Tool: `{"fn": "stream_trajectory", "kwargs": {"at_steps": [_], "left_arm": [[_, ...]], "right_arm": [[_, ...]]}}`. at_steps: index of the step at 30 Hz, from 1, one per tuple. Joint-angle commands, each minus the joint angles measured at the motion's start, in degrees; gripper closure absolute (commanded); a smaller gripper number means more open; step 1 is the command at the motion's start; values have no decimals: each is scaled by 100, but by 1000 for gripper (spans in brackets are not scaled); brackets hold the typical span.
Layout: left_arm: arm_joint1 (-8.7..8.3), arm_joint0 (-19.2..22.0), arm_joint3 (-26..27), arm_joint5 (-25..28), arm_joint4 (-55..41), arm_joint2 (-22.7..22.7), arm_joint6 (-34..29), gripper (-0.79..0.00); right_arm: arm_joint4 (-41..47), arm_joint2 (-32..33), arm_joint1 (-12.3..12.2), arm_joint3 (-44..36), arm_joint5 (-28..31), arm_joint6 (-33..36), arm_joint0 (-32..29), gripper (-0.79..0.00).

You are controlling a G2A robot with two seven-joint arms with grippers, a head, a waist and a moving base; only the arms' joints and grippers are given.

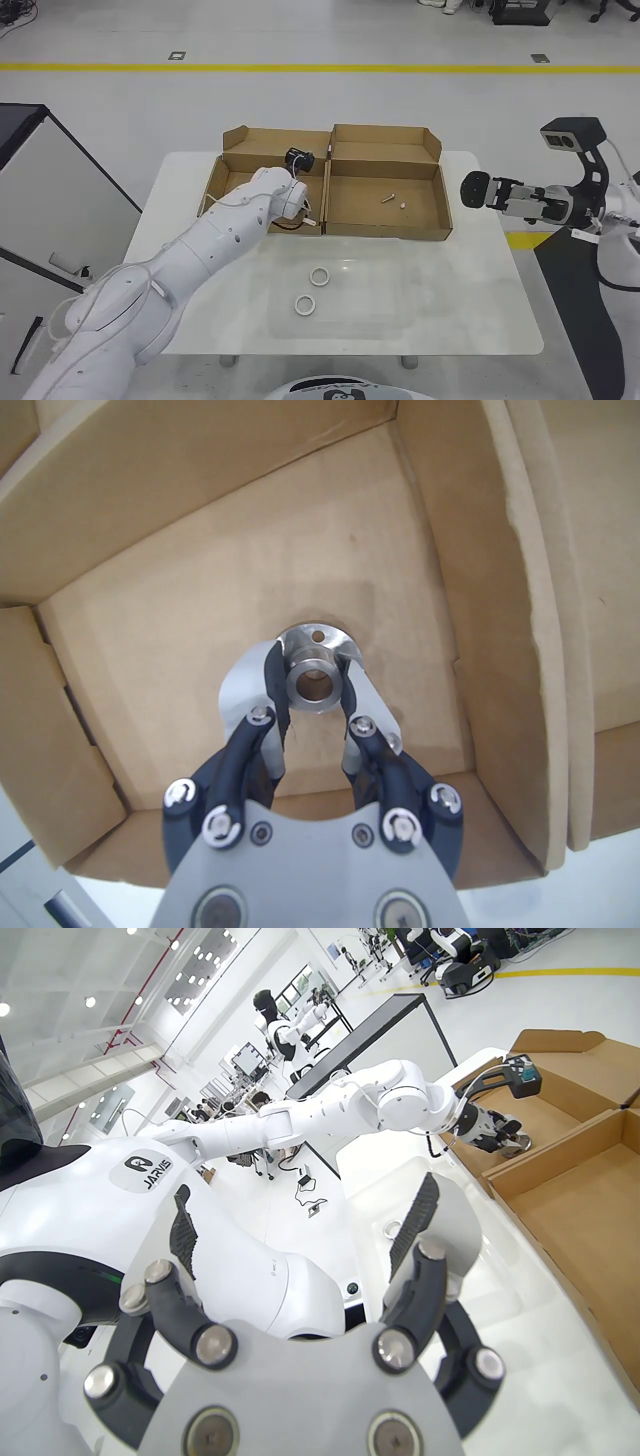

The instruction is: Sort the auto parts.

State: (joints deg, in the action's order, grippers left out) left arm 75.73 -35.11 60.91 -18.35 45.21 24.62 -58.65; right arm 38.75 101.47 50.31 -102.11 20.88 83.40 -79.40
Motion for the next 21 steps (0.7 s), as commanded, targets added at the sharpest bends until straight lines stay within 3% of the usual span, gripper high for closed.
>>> {"fn": "stream_trajectory", "kwargs": {"at_steps": [1, 10, 21], "left_arm": [[5, -7, 18, -33, 49, 51, -26, -785], [-77, -29, 625, -178, 414, 399, -268, -785], [-409, -108, 2064, 466, 1223, 1034, -1244, -785]], "right_arm": [[0, 0, 0, 0, 0, 0, 0, -785], [0, 0, 0, 0, 0, 0, 0, -785], [0, 0, 0, 0, 0, 0, 0, -785]]}}
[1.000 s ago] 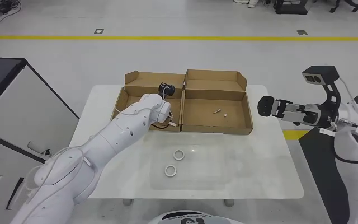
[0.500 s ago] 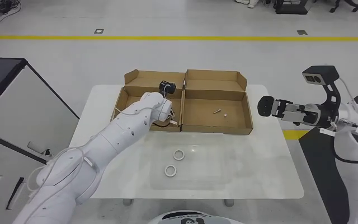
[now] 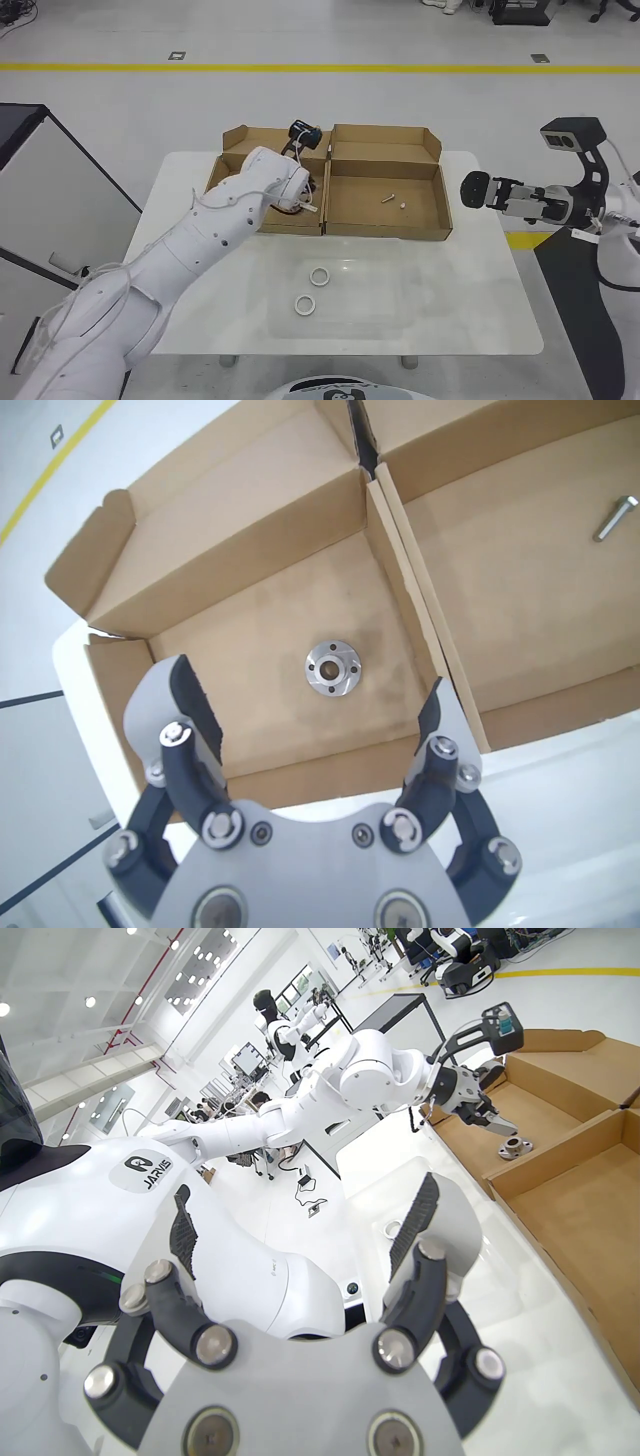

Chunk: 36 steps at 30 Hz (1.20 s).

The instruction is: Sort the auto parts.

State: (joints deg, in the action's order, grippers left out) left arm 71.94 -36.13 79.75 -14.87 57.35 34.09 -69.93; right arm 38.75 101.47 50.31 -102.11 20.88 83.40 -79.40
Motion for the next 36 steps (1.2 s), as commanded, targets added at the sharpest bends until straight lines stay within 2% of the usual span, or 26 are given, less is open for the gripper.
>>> {"fn": "stream_trajectory", "kwargs": {"at_steps": [1, 6, 12, 16, 22, 30, 36], "left_arm": [[-55, -20, 338, 267, 0, 144, -254, -785], [-151, -63, 1022, 952, -200, 432, -865, -785], [-221, -67, 1574, 2091, -728, 525, -1806, -785], [-306, -57, 1613, 2615, -1067, 379, -1807, -785], [-517, 46, 1753, 2733, -1676, -45, -1807, -785], [-824, 325, 2075, 2469, -2547, -757, -1807, -785], [-964, 529, 2318, 2274, -2885, -1126, -1807, -785]], "right_arm": [[0, 0, 0, 0, 0, 0, 0, -785], [0, 0, 0, 0, 0, 0, 0, -785], [0, 0, 0, 0, 0, 0, 0, -785], [0, 0, 0, 0, 0, 0, 0, -785], [0, 0, 0, 0, 0, 0, 0, -785], [0, 0, 0, 0, 0, 0, 0, -785], [0, 0, 0, 0, 0, 0, 0, -785]]}}
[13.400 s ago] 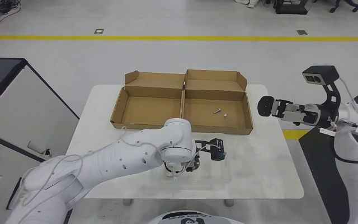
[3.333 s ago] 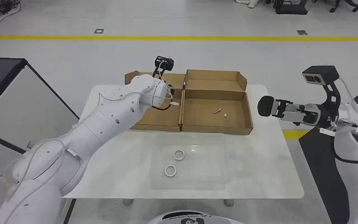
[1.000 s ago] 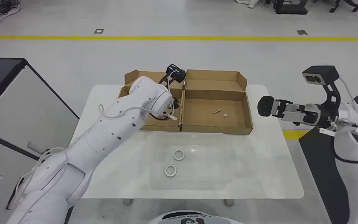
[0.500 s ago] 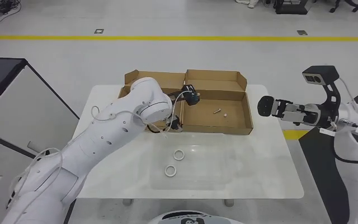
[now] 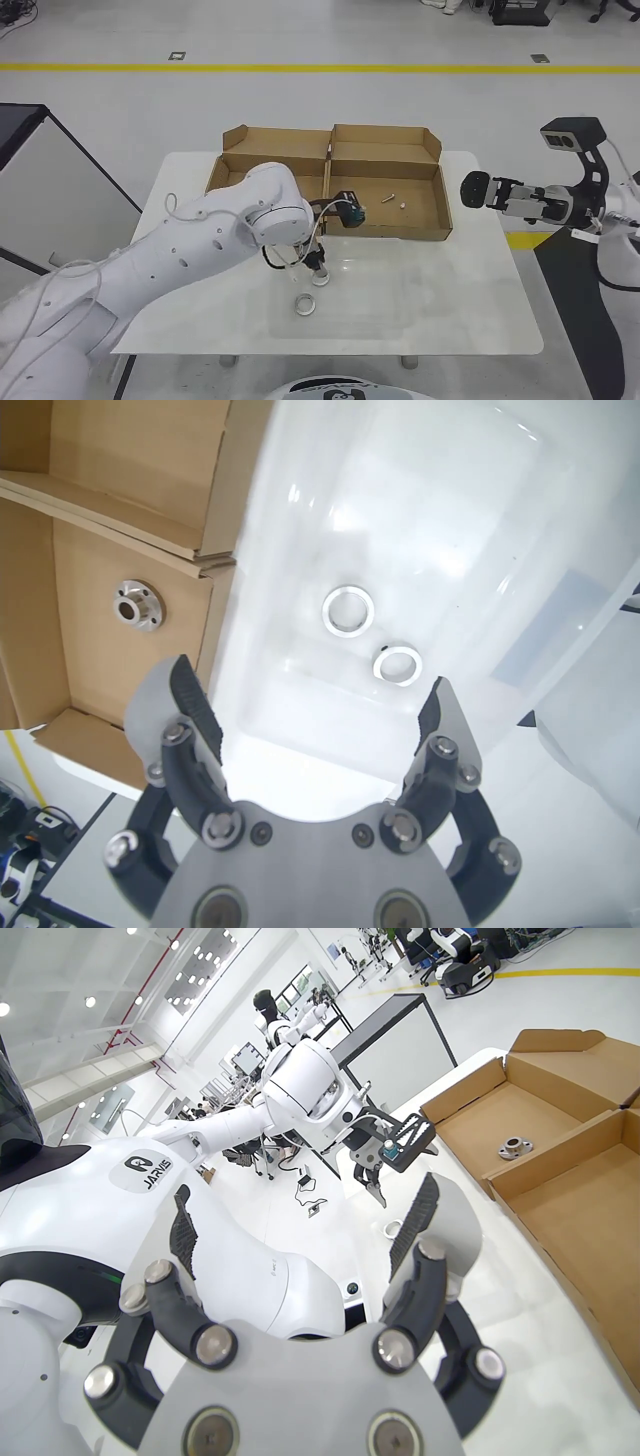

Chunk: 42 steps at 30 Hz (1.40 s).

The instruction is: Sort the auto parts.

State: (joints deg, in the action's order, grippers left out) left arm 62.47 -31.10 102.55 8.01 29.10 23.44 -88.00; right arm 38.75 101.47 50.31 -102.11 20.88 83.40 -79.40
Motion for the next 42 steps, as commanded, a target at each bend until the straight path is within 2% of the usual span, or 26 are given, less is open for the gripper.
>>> {"fn": "stream_trajectory", "kwargs": {"at_steps": [1, 6, 13, 16, 21, 22, 24, 25, 32, 36, 38, 40, 42], "left_arm": [[-30, 51, 63, -47, -84, -109, 0, -785], [-62, 78, 147, -158, -115, -314, 0, -785], [-24, -17, 175, -265, -29, -447, 0, -785], [0, -64, 169, -274, 0, -483, 8, -745], [46, -121, 93, -254, 55, -494, 73, -594], [57, -128, 66, -255, 65, -494, 84, -594], [80, -135, 8, -263, 103, -490, 118, -462], [92, -138, -18, -257, 118, -492, 130, -446], [182, -172, -247, -238, 322, -523, 266, -409], [236, -239, -392, -181, 450, -592, 335, -453], [261, -267, -464, -161, 482, -604, 374, -446], [280, -303, -555, -143, 582, -619, 457, -388], [294, -356, -642, -108, 670, -641, 524, -379]], "right_arm": [[0, 0, 0, 0, 0, 0, 0, -785], [0, 0, 0, 0, 0, 0, 0, -785], [0, 0, 0, 0, 0, 0, 0, -785], [0, 0, 0, 0, 0, 0, 0, -785], [0, 0, 0, 0, 0, 0, 0, -785], [0, 0, 0, 0, 0, 0, 0, -785], [0, 0, 0, 0, 0, 0, 0, -785], [0, 0, 0, 0, 0, 0, 0, -785], [0, 0, 0, 0, 0, 0, 0, -785], [0, 0, 0, 0, 0, 0, 0, -785], [0, 0, 0, 0, 0, 0, 0, -785], [0, 0, 0, 0, 0, 0, 0, -785], [0, 0, 0, 0, 0, 0, 0, -785]]}}
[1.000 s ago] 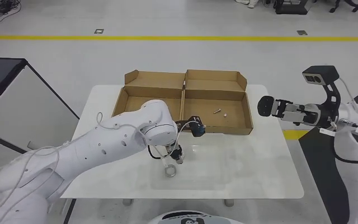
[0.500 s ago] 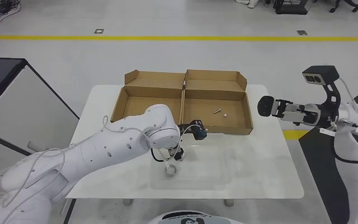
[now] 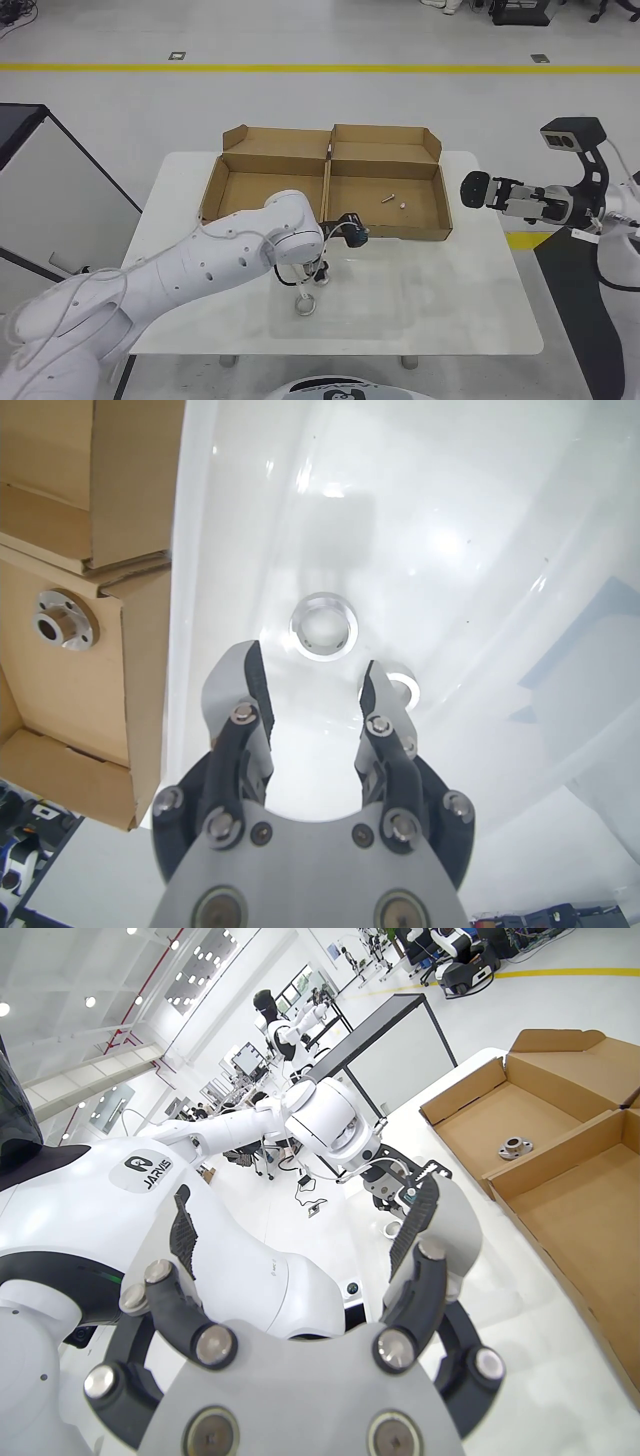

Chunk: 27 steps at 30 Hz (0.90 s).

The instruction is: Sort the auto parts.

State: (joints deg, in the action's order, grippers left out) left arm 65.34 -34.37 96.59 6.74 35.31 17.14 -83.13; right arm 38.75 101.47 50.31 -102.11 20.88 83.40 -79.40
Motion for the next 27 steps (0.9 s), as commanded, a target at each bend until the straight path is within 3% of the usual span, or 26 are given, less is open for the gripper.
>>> {"fn": "stream_trajectory", "kwargs": {"at_steps": [1, 27], "left_arm": [[11, -53, -80, 25, 74, -13, 53, -372], [167, -455, -317, 215, 769, -53, 108, -317]], "right_arm": [[0, 0, 0, 0, 0, 0, 0, -785], [0, 0, 0, 0, 0, 0, 0, -785]]}}
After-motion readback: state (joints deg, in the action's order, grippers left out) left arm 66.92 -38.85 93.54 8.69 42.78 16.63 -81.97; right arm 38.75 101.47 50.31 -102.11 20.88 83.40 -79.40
